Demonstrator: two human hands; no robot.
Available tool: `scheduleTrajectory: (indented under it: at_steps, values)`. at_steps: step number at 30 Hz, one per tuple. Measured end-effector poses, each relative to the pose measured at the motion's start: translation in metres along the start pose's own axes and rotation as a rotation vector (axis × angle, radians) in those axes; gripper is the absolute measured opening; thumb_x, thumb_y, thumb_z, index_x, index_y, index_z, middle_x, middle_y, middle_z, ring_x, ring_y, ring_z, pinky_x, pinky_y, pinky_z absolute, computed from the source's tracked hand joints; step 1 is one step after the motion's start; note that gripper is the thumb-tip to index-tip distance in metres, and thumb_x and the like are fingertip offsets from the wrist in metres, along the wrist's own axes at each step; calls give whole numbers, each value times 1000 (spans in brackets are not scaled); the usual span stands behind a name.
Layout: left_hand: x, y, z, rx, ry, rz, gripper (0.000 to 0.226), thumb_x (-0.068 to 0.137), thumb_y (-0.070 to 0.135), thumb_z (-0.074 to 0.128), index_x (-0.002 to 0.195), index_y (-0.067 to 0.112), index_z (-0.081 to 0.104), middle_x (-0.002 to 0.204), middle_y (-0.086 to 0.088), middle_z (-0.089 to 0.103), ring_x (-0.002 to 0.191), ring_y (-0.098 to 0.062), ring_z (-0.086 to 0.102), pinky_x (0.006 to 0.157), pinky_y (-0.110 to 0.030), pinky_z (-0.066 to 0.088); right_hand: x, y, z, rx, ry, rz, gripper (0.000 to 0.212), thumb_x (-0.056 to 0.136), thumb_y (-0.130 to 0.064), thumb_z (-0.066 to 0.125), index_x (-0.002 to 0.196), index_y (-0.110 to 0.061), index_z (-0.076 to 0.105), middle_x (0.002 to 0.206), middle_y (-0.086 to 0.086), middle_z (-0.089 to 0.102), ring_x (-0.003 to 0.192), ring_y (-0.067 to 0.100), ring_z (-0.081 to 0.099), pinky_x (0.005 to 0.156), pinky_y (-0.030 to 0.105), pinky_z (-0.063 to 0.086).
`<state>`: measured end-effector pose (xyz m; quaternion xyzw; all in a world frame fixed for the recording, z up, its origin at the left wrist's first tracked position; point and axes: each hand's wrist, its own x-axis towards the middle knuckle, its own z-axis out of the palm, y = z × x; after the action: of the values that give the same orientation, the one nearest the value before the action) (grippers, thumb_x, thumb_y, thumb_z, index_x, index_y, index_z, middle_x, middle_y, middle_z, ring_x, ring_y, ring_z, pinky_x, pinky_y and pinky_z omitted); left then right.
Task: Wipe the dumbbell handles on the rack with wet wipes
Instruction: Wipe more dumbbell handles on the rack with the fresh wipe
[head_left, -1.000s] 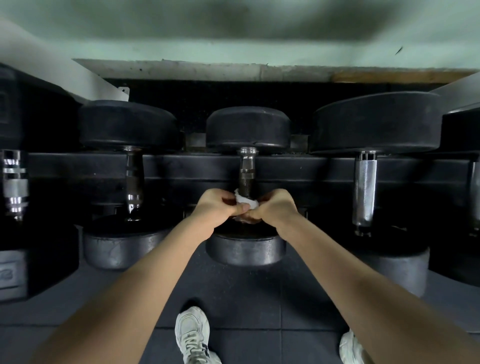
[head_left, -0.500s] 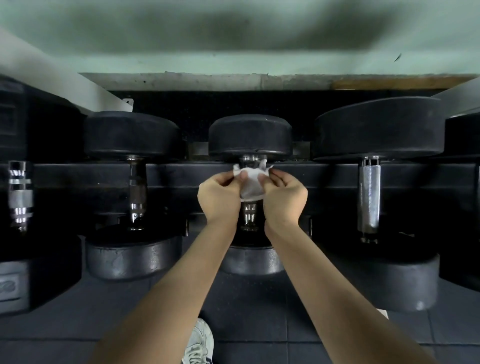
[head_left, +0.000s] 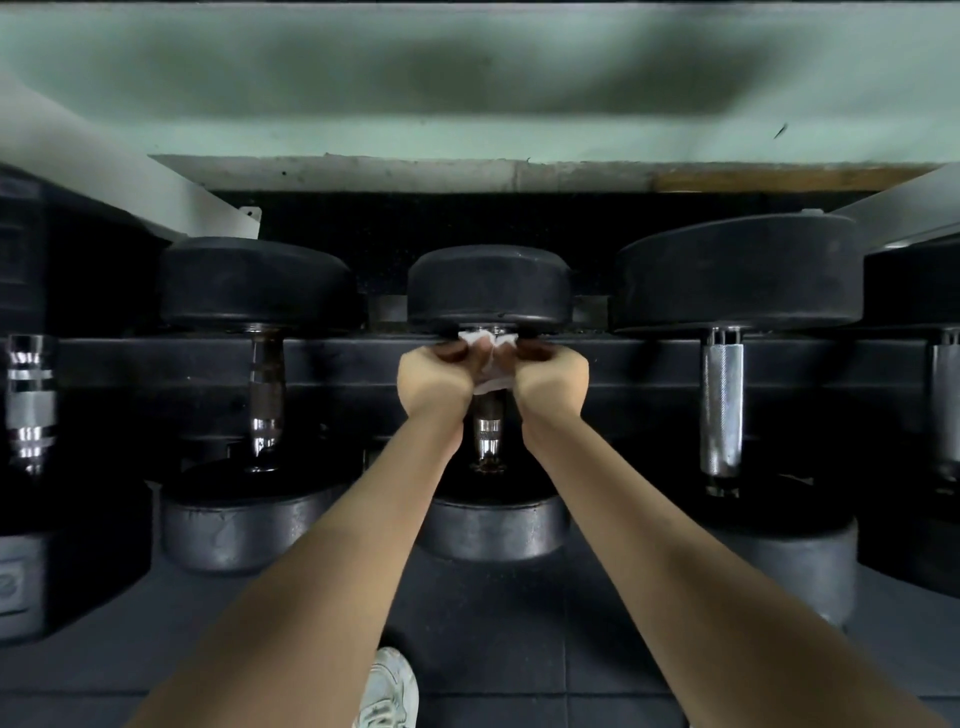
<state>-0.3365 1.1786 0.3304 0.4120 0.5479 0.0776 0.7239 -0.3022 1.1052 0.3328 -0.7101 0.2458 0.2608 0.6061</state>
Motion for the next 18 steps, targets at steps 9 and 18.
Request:
scheduleTrajectory:
  at_steps: [9,18]
  values:
    - [0,-13,-16,365,-137,177,20,83,13,69,97,-1,69,83,-5,70,81,-17,66,84,-28,53,-4,14,-7,44,-79,34,14,86,-3,65,100,-2,65,86,2,68,78,11,63,69,16,51]
    - [3,5,-29,690,-320,165,20,80,16,72,99,10,71,83,2,70,78,-10,67,78,-20,54,-2,8,-28,-152,-254,14,14,78,-3,73,76,-14,65,73,-3,68,67,6,65,59,12,51]
